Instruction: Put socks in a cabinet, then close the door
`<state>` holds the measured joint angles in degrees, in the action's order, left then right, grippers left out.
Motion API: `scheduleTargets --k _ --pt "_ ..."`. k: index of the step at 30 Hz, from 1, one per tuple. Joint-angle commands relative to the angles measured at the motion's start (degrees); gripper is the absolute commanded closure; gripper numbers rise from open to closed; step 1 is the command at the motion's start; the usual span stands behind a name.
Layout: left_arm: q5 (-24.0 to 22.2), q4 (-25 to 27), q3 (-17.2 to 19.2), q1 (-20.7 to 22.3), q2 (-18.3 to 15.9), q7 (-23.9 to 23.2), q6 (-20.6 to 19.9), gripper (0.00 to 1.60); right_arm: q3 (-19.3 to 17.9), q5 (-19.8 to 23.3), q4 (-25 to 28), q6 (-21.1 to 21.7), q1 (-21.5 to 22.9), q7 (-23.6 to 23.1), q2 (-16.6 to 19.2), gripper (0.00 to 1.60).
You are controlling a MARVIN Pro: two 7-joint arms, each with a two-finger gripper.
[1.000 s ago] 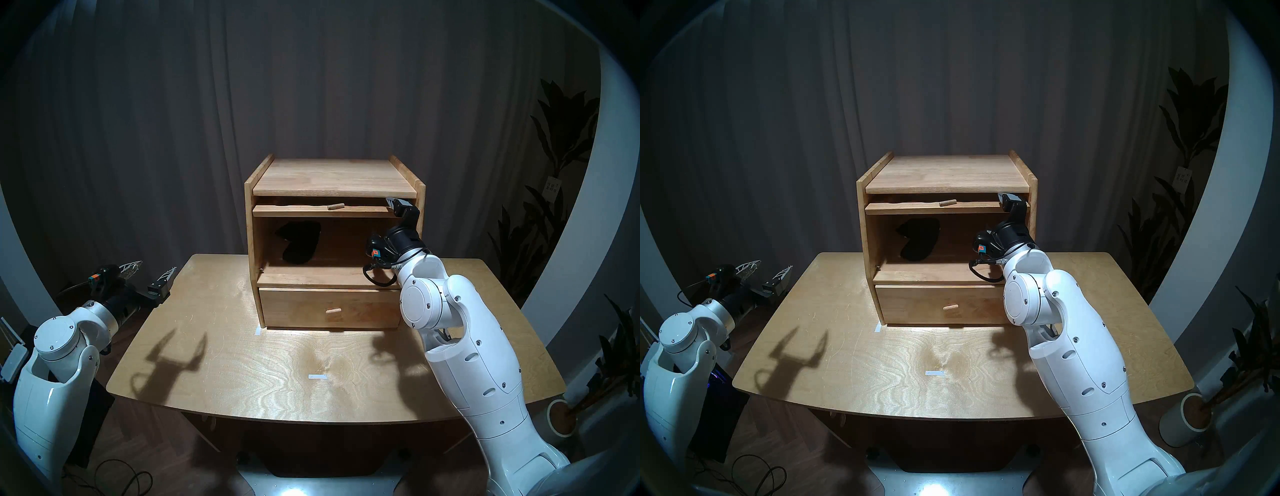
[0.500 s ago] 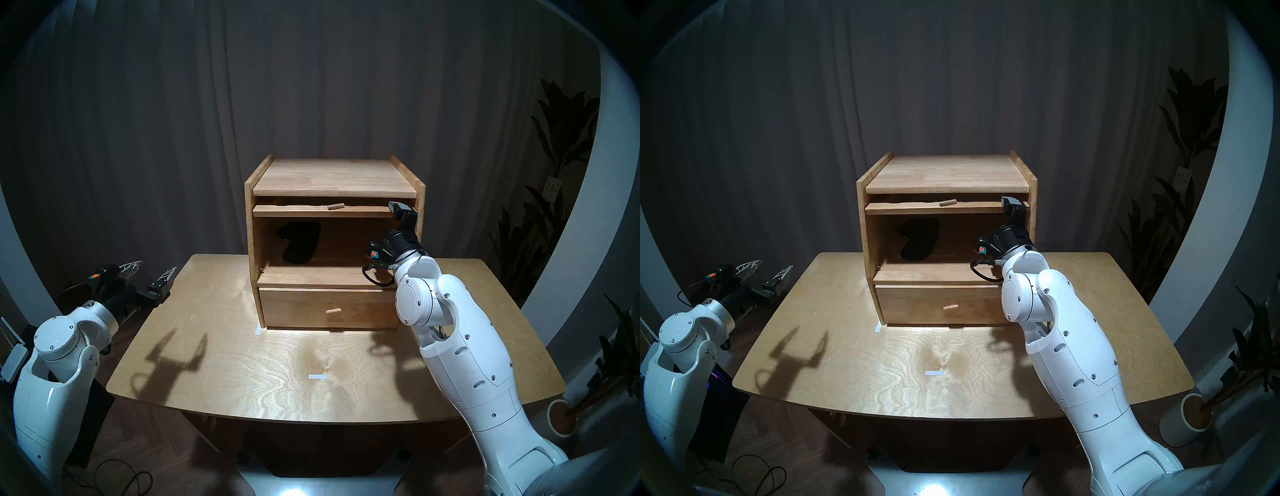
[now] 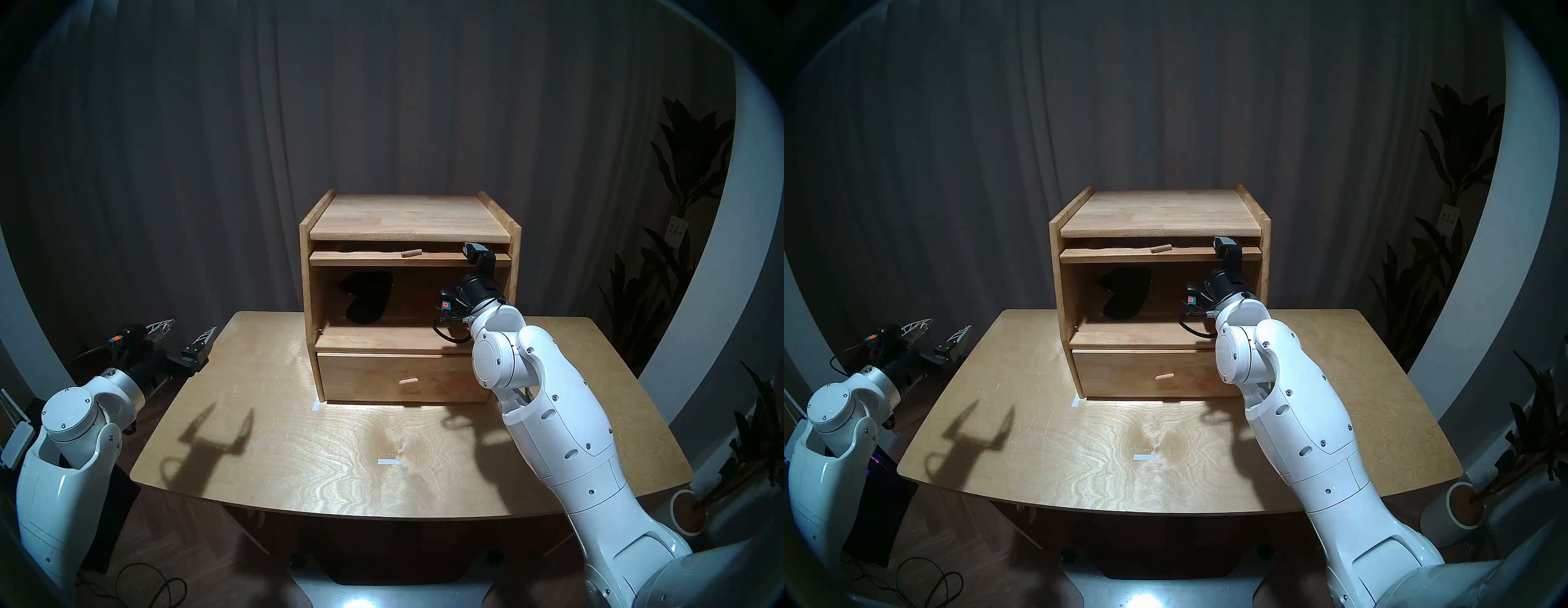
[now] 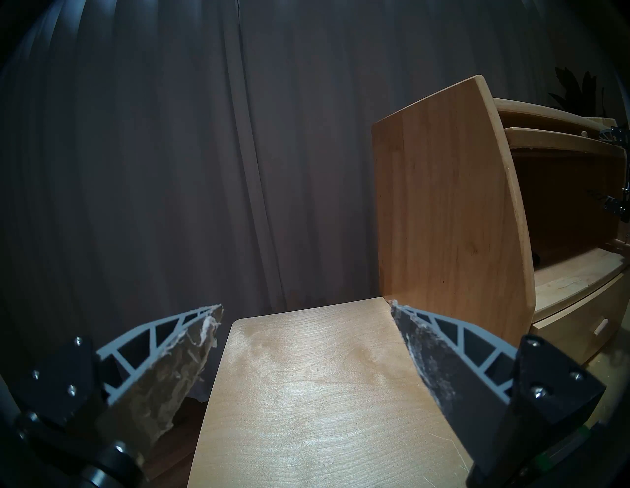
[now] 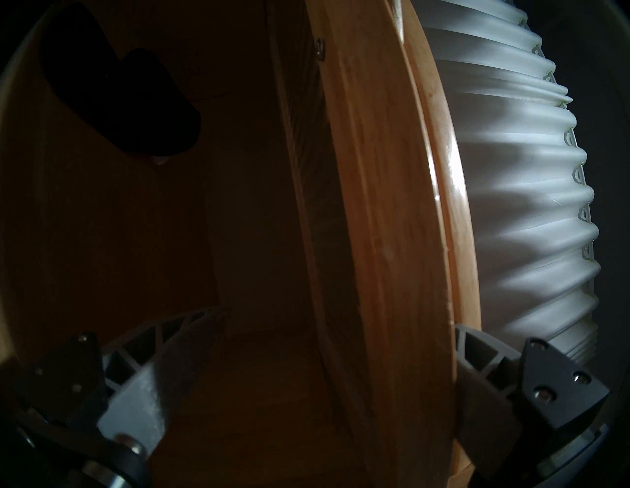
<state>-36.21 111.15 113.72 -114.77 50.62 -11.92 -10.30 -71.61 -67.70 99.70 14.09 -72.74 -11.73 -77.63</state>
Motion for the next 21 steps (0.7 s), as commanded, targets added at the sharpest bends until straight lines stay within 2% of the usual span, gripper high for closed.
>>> scheduleTargets --k 1,15,21 --pt "0.0 0.8 0.5 0.7 -0.2 0.1 0.4 0.0 -1.0 1.8 0.8 -1.2 -1.2 1.3 0.1 1.6" --pt "0.0 0.8 0.5 0.7 -0.2 0.1 0.4 0.0 -1.2 2.0 7.6 -1.0 -5.6 0.7 1.2 1.6" --pt "0.0 0.8 0.5 0.7 -0.2 0.1 0.4 0.0 -0.3 1.8 10.4 -2.2 -4.1 -0.1 1.8 1.6"
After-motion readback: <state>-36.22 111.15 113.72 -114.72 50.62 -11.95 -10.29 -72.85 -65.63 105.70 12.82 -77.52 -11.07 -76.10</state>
